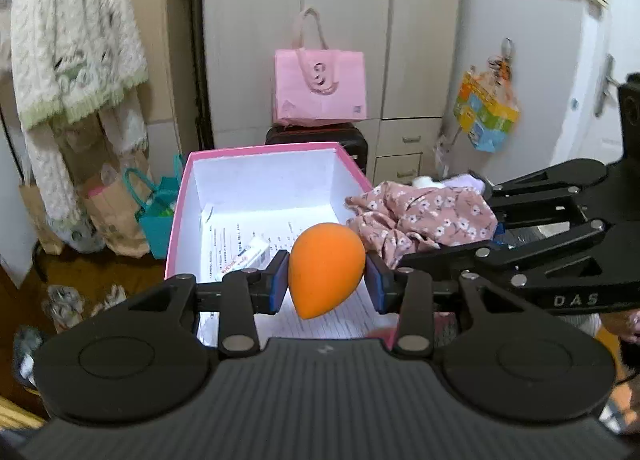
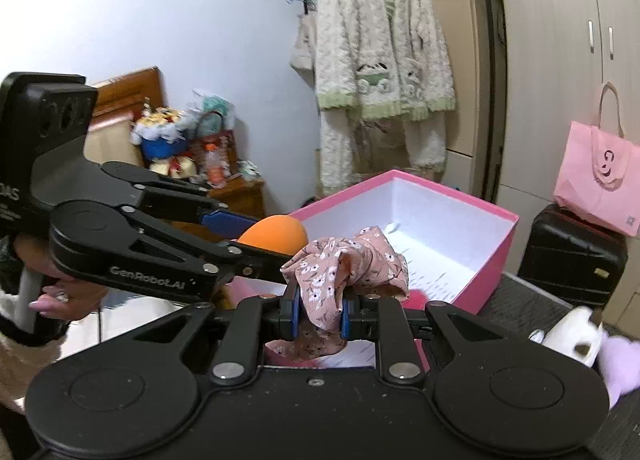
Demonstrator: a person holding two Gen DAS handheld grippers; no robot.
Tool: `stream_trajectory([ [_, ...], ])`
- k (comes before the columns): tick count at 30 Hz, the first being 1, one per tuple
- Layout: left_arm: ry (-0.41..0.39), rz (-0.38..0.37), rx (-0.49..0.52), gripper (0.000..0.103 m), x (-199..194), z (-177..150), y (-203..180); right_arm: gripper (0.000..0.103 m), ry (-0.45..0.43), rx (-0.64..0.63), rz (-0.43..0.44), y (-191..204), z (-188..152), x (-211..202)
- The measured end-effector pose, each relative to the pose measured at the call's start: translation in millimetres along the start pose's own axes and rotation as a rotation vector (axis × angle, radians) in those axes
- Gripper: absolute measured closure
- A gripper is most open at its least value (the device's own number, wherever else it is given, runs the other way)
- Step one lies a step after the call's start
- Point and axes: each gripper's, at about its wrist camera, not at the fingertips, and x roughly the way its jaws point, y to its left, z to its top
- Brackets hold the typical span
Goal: Organize soft objects
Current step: 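Carry the orange sponge with the left tool while the right carries the cloth to the box, then open the left tool to drop the sponge while the right drops the cloth in the box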
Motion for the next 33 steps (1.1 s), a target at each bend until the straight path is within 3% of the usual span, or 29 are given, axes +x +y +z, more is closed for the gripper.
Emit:
stream_trajectory([
  [6,0.055,0.049,-0.096,0.064,50,26,30,0.080,0.063,-0.132,-0.068,-14,36,49],
  [14,0.170,0.118,-0.155,0.064,113,47,60,0.080,0.161,-0.108,-0.046,-56,49,109],
  [16,0.175,0.136,-0.182,0.061,123,48,63,0.077,0.178,-0.102,-0.042,-62,47,119],
  [18,0.178,0.155,-0.192,0.050,131,49,65,0.063,0.186,-0.097,-0.045,-66,45,127],
  [19,0.178,0.163,-0.196,0.043,132,49,65,0.058,0.191,-0.099,-0.052,-68,45,129],
  [21,0.165,0.150,-0.184,0.041,130,48,61,0.047,0.183,-0.108,-0.077,-70,44,131],
  [26,0.111,0.169,-0.112,0.034,112,48,54,0.045,0.157,-0.082,-0.106,-77,43,119],
  [33,0.111,0.154,-0.055,0.033,79,35,48,0.041,0.140,-0.023,-0.123,-76,35,84],
])
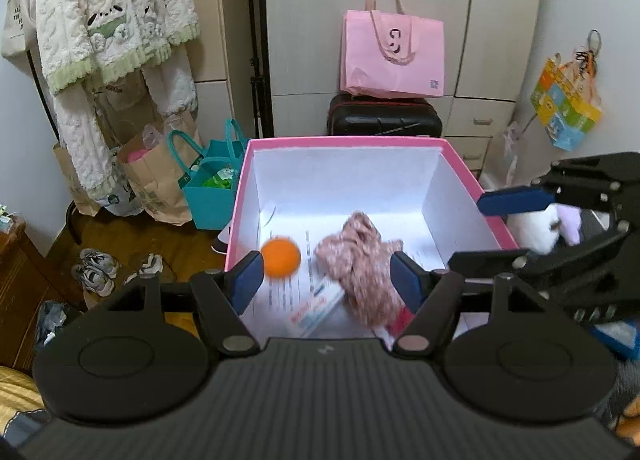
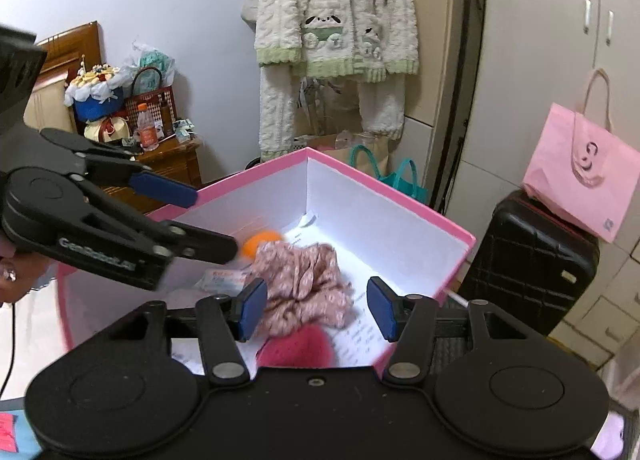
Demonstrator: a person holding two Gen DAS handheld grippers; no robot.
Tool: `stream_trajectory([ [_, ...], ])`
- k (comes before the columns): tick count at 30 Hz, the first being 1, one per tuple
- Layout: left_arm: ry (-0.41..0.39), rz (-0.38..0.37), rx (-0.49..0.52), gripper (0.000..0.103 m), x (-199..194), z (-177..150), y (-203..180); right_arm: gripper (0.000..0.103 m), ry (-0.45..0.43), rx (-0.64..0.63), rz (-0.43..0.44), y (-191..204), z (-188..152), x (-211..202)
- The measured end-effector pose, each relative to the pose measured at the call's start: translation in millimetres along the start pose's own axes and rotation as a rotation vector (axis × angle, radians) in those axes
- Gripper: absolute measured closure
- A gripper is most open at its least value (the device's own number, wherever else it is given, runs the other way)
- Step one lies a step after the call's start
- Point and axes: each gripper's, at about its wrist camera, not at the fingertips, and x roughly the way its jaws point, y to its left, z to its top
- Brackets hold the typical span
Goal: Organize soft objects
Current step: 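Open the left tool to drop the sponge while the right drops the cloth in the box, then move both open tools from the box to the blue wet-wipe packet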
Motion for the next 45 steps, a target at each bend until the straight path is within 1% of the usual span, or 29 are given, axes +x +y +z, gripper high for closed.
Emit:
stream_trajectory([
  [2,-0.015,0.000,0.028,0.030,-12,-7,-2,0.041,-0.005,0.002,-0.001,4,-5,-9],
  [12,-0.060,0.001,0.163,0.026,-66,-37,-28,0.039,-0.032,-0.019,0.032,36,-18,-55],
  [22,-0.090,-0.033,0.219,0.023,-113,-55,-53,0.037,-0.070,-0.025,0.052,65,-35,-112],
  [27,-0.111,-0.054,0.258,0.020,-136,-63,-68,0.036,-0.097,-0.035,0.041,74,-43,-139],
  [32,-0.127,-0.084,0.304,0.015,-156,-73,-86,0.035,-0.122,-0.042,0.056,79,-58,-165],
  [35,-0.122,-0.109,0.328,0.013,-162,-79,-97,0.035,-0.134,-0.036,0.061,81,-72,-178],
  [41,-0.074,-0.219,0.338,0.009,-158,-89,-121,0.033,-0.157,-0.002,0.021,77,-113,-202],
  [45,-0.069,-0.227,0.355,0.008,-139,-94,-138,0.031,-0.180,0.059,-0.052,64,-140,-211],
])
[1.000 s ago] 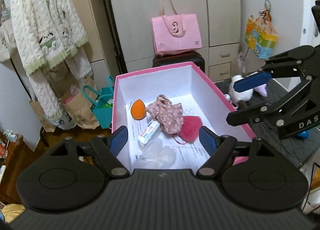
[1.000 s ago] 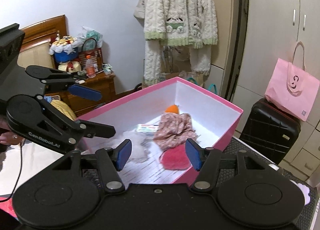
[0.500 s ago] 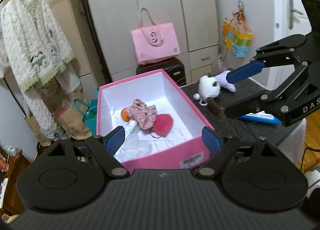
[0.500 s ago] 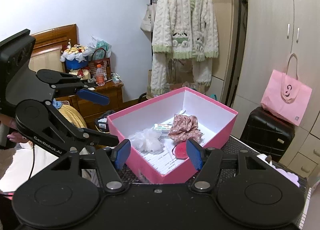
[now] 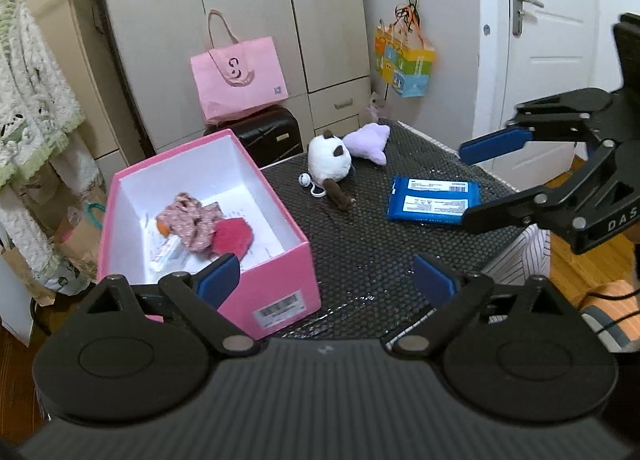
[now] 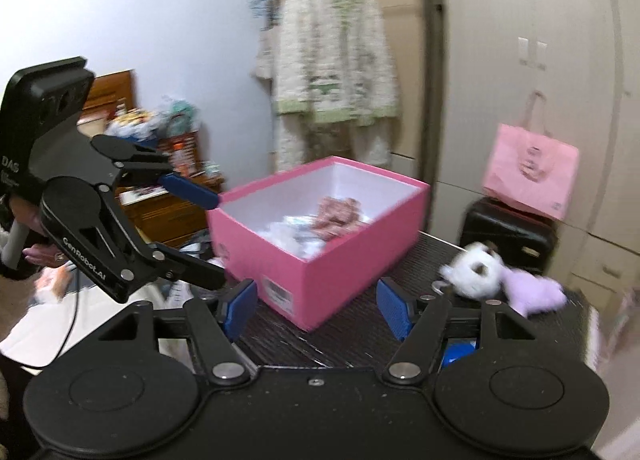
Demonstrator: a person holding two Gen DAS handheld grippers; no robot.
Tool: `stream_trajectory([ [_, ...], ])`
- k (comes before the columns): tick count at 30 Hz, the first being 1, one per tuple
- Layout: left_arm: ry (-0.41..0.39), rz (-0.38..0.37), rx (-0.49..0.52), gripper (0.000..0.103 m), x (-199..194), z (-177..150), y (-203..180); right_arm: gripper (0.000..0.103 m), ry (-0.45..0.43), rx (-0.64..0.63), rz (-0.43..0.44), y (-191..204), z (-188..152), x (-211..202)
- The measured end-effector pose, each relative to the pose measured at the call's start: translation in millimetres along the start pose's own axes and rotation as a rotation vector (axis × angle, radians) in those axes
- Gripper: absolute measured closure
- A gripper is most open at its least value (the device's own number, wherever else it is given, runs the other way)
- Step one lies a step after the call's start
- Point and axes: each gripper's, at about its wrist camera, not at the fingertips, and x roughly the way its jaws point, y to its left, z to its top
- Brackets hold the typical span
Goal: Organize soft objects
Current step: 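Move both open tools from the box to the blue wet-wipe packet, then grasp the blue wet-wipe packet with both tools from its two ends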
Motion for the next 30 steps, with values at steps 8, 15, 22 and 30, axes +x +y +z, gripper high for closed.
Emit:
stream_trajectory([
  [8,-0.012,-0.011,0.044,0.003,44,16,-32,0.028,0.055,0.098,-0.209,-39,-39,12],
  [15,-0.004,-0.131,0.002,0.004,81,36,-50,0.028,0.104,0.121,-0.333,-69,-81,15],
  [22,0.016,-0.201,-0.056,0.003,134,44,-69,0.028,0.114,0.217,-0.345,-97,-110,28],
  [30,0.072,-0.246,-0.118,0.004,193,48,-77,0.019,0.151,0.177,-0.411,-120,-129,48],
])
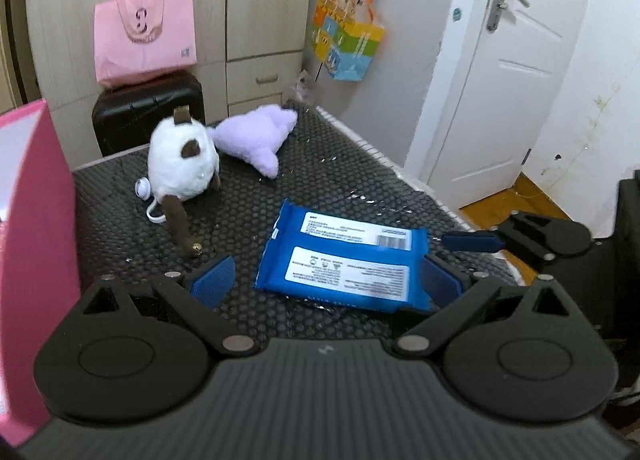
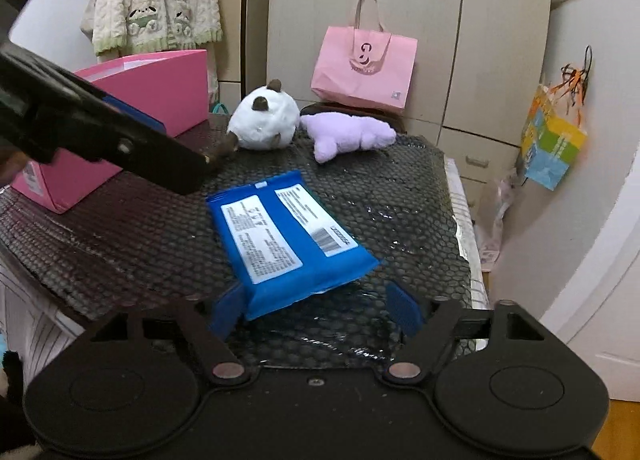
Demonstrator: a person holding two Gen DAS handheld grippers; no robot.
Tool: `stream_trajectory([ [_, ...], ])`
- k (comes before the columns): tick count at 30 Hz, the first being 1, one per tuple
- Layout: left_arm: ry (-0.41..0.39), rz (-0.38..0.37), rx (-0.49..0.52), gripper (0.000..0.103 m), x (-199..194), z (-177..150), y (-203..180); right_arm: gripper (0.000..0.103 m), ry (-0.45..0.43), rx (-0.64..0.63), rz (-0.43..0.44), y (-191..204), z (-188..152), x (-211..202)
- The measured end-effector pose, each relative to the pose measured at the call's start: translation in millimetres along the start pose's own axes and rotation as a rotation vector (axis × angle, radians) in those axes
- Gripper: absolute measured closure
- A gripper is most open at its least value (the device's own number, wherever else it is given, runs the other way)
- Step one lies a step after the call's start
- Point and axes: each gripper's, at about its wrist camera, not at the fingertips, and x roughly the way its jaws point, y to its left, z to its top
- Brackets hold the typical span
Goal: Organize soft objects
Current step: 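Grasp the blue wet-wipe packet with both tools from its two ends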
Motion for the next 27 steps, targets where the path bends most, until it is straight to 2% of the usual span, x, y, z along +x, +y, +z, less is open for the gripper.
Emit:
stream_trajectory([
  [5,0.027,0.012,-0.030,0.009,25,0,9,0.019,-0.014,0.026,0.049,-16,3,6],
  [6,0.019,0.022,-0.032,0.013,28,-1,10,0.019,-0.016,0.023,0.059,-16,3,7],
  [7,0.008,0.043,-0.022,0.023,31,-2,10,0.019,-0.021,0.017,0.067,-16,3,9],
  [8,0.002,0.065,0.000,0.027,34,-2,8,0.019,-0.028,0.012,0.070,-16,3,10],
  [12,0.004,0.086,0.012,0.029,46,-3,9,0.019,-0.031,0.015,0.078,-17,5,16],
  [16,0.009,0.069,-0.025,0.029,58,-2,18,0.019,-0.030,0.037,0.076,-19,4,17],
  [19,-0.020,0.055,-0.066,0.030,61,-5,29,0.023,-0.073,0.049,0.047,-19,-1,17],
  [21,-0.018,0.032,-0.088,0.034,61,-4,34,0.026,-0.096,0.044,0.024,-17,-5,17],
  [25,0.002,-0.003,-0.140,0.052,61,-3,37,0.035,-0.107,0.036,0.045,-12,-8,21],
  [27,-0.003,-0.002,-0.165,0.056,63,-4,38,0.039,-0.108,0.027,0.051,-9,-8,22],
])
